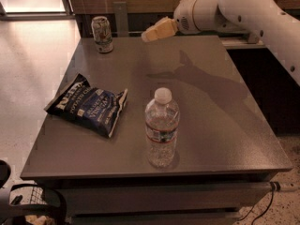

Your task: Pick 7up can

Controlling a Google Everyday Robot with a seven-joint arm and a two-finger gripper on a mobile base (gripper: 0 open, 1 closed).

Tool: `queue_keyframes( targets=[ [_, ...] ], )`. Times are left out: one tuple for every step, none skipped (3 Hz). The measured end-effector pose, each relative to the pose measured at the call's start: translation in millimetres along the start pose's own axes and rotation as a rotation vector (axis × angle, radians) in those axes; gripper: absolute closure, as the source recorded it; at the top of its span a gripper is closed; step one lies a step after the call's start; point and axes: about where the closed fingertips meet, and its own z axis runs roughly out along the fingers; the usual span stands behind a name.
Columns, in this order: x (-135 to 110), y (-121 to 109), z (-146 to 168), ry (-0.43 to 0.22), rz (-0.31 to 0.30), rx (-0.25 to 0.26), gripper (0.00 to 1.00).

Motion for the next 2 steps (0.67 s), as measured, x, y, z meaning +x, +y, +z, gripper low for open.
queue_keyframes(
  targets=[
    [-17,7,33,-0.148,0.044,0.002,0.0],
    [-39,12,60,-0.248,0.046,-0.018,0.0]
  ],
)
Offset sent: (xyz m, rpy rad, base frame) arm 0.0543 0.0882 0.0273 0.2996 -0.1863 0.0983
